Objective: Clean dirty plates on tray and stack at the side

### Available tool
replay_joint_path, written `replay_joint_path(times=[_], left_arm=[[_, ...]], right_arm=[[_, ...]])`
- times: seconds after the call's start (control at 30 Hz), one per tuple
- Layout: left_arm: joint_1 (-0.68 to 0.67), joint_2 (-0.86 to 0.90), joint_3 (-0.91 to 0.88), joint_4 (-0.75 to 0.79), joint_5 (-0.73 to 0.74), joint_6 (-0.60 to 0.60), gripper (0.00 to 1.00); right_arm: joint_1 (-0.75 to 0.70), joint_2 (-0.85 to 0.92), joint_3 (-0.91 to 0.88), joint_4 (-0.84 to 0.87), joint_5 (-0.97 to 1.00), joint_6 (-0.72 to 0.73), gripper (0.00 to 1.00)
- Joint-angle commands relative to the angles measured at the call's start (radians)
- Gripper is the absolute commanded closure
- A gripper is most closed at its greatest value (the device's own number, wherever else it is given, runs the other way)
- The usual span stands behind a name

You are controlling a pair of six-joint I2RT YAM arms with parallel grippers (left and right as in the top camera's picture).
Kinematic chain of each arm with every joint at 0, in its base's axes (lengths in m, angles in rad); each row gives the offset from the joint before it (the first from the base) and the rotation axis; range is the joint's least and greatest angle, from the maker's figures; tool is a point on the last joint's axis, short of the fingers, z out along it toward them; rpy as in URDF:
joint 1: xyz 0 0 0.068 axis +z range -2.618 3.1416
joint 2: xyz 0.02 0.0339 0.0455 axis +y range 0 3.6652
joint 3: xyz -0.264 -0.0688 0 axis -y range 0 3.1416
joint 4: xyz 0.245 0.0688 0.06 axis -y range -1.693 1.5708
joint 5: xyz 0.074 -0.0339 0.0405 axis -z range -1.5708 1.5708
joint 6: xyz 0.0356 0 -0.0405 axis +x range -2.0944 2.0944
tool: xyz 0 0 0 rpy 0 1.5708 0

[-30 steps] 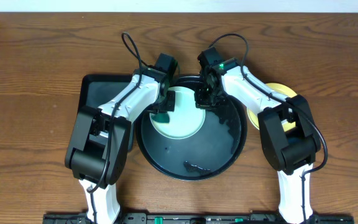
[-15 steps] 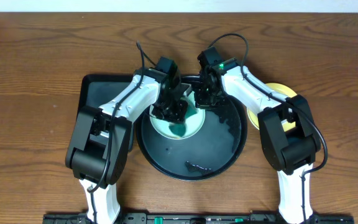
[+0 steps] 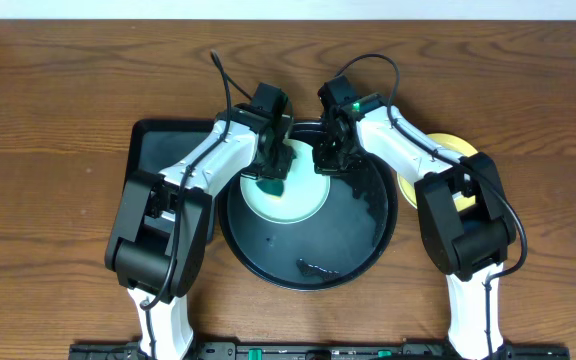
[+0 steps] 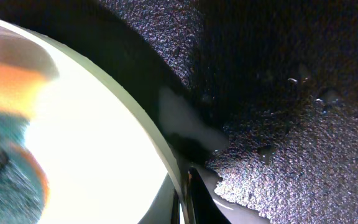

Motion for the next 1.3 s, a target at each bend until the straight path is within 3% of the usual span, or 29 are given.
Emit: replay_joint_path(times=[0.0, 0.3, 0.6, 0.67, 0.73, 0.87, 0.97, 1.27], left_arm=[[0.010, 0.004, -0.001, -0.003, -0.149, -0.126, 0.92], [0.010, -0.106, 0.187, -0.230, -0.116, -0.181, 0.93], [0.098, -0.306, 0.252, -0.294, -0.117, -0.180, 0.92], [0.140, -0.326, 0.252, -0.305, -0.117, -0.180, 0.92], [0.181, -0.329, 0.251, -0.313, -0.117, -0.180, 0.93], [0.237, -0.321, 0.226, -0.317, -0.116, -0.180, 0.92], [0.262, -0.311, 0.209, -0.323, -0.116, -0.180, 0.92], [0.281, -0.303, 0.208, -0.335, -0.117, -0.179, 0.92]], right_arm=[[0.019, 0.052, -0.008, 0.001, 0.029, 0.011, 0.98], [0.019, 0.052, -0.008, 0.001, 0.030, 0.011, 0.98], [0.019, 0.052, -0.008, 0.005, 0.029, 0.012, 0.98], [0.019, 0.052, -0.008, 0.008, 0.029, 0.041, 0.87], [0.019, 0.054, -0.010, 0.008, 0.025, 0.076, 0.82], [0.032, 0.054, -0.029, 0.018, 0.021, 0.091, 0.86], [0.042, 0.054, -0.030, 0.015, 0.021, 0.091, 0.99], [0.037, 0.027, -0.018, -0.023, 0.003, 0.067, 0.99]])
